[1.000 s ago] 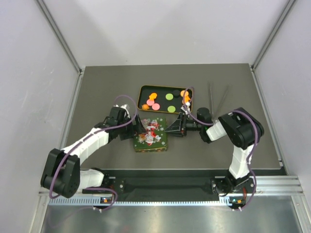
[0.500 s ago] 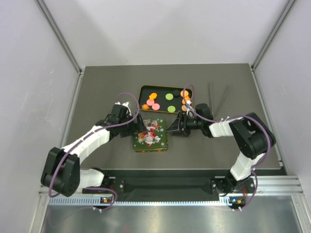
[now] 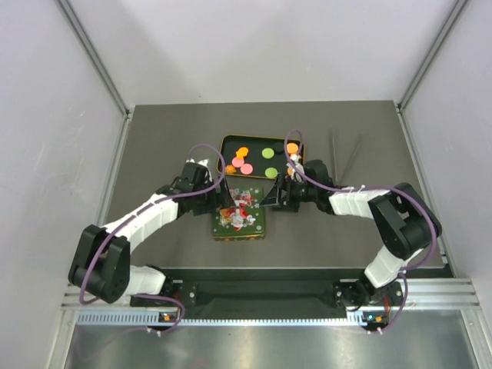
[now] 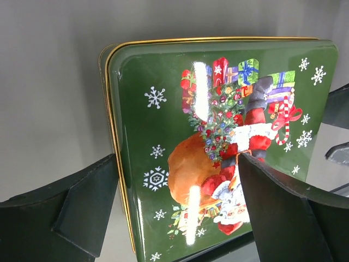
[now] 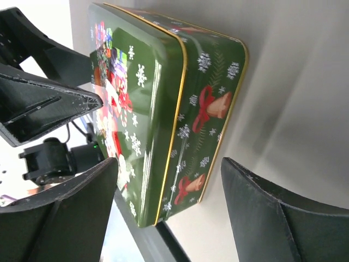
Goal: Pack the cookies
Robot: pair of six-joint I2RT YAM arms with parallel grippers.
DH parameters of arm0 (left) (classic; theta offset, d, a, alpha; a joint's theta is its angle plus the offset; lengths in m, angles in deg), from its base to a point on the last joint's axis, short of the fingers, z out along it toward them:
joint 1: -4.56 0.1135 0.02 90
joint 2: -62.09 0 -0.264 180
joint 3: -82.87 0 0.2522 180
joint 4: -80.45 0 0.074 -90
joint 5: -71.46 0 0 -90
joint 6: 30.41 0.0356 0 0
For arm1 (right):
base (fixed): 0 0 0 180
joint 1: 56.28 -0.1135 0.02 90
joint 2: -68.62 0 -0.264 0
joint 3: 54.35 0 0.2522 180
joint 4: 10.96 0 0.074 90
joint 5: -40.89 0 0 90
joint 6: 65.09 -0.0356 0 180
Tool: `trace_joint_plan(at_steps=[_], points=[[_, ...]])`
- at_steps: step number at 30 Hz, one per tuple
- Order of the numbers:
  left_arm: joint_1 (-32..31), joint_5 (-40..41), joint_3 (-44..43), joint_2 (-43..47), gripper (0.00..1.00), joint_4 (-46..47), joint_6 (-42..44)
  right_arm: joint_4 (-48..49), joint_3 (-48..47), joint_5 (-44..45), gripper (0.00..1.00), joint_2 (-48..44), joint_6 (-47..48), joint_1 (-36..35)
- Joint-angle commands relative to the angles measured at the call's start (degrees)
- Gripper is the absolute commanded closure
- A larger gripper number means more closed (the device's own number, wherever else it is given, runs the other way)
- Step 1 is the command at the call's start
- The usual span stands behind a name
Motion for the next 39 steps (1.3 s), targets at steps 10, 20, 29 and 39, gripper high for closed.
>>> trace_joint_plan(at_steps=[10,20,29,39], points=[[-1.4,0.7,-2.9,-1.8,0.07,-0.3,0.3,0.2,-2.0,6.0,0.47,1.5,1.4,-6.7],[-2.6,1.4,-2.6,-2.2,0.07,-0.4,-0.2,4.3,3.2,7.4,0.59,0.1,-0.3,-8.5],[-2.7,2.9,-1.8,-1.7,0.07,-0.8,-0.2,2.2,6.1,7.3,0.23,-5.1,1.5,-9.0],[-2.7,2.9,-2.1,-1.9,0.07,-1.0,-0.2,3.0,9.8,5.0,0.20,-11.5,0.0,-9.0]])
